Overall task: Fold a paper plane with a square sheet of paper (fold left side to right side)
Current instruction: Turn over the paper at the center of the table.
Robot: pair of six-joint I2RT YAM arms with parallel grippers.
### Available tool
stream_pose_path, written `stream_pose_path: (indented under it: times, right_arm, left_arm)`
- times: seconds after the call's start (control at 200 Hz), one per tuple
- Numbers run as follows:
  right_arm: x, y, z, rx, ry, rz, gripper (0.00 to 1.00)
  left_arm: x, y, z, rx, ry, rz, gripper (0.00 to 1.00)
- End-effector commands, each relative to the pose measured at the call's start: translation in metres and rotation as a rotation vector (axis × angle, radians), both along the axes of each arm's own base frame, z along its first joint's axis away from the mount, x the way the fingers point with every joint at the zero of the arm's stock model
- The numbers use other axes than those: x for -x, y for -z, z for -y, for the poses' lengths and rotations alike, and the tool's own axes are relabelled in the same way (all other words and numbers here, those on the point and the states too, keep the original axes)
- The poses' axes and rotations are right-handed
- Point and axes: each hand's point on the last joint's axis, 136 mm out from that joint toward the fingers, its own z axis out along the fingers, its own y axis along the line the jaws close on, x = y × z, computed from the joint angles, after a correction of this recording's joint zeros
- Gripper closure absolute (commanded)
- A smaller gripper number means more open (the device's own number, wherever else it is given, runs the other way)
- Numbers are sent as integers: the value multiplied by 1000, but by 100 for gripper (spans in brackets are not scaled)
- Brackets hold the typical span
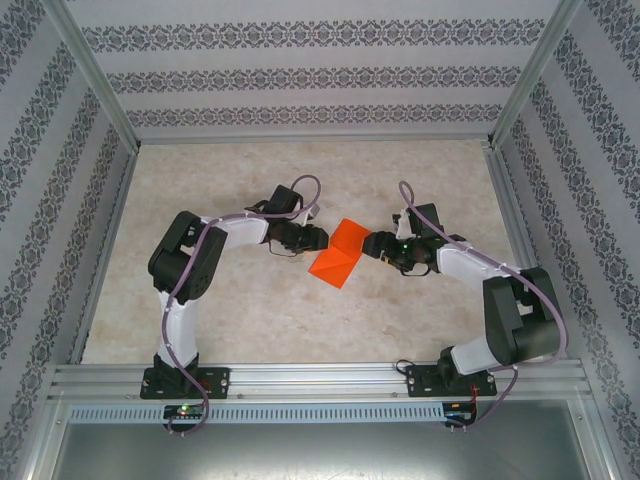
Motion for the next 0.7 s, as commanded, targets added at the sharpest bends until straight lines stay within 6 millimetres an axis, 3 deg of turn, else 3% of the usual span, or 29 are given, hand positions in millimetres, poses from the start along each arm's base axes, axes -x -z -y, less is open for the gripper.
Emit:
stream_pose_path:
  times: [0.0, 0.325, 0.455, 0.57, 0.694]
  right_arm:
    - [-1, -10, -3, -33, -5, 39, 25]
    - [-2, -6, -6, -45, -15, 27, 25]
    - [-2, -6, -8, -57, -22, 22, 23]
    - [-4, -6, -11, -81, -27, 16, 19]
    - [-7, -9, -19, -129, -41, 8, 17]
  left_arm:
    - [1, -8, 13, 35, 48, 19, 62]
    - [2, -10, 22, 55, 61, 15, 74]
    - [2, -10, 21, 51, 60, 22, 85]
    - [1, -20, 13, 19, 42, 73, 98]
    - [-1, -35, 4, 9, 17, 136, 100]
